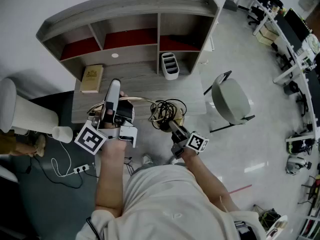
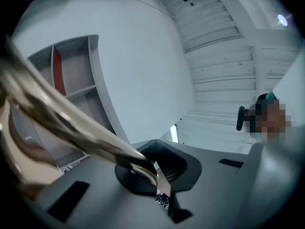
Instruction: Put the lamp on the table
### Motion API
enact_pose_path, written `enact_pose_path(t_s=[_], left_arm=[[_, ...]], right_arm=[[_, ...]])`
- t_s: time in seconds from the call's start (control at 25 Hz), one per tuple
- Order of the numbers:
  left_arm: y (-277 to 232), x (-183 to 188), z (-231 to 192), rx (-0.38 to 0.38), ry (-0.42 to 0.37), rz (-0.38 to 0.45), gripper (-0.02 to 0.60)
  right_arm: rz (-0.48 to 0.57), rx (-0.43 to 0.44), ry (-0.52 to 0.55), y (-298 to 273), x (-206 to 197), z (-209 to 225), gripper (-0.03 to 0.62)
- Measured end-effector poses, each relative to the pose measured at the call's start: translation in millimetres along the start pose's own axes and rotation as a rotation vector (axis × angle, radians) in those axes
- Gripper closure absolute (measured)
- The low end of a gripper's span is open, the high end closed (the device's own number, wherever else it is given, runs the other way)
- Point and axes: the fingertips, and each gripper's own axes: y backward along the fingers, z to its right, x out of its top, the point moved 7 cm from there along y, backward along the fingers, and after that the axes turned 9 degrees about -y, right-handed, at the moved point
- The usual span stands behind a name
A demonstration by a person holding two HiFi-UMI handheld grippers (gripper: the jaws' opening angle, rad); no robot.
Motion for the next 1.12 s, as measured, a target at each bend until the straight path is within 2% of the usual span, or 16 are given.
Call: enact_pose_path(t_s=[0.36, 0.48, 0.8, 1.12], left_arm=[[8, 14, -2, -0.018, 0.021, -0.013, 0.569], [11, 23, -12, -0.029, 0.025, -0.022, 0.569], [2, 31, -24, -0.084, 0.064, -0.066, 0.569], [-18, 5, -40, -0.076, 0.096, -0.089, 0.569]], right_arm=[[0.015, -0.033, -0.007, -2, -15, -6, 0.404], [0.020, -0.005, 0.005, -14, -23, -11, 0.404], [0.102, -0.032, -0.014, -18, -28, -10, 0.402], [0.136, -0.029, -0.013, -16, -2, 8, 0.401]])
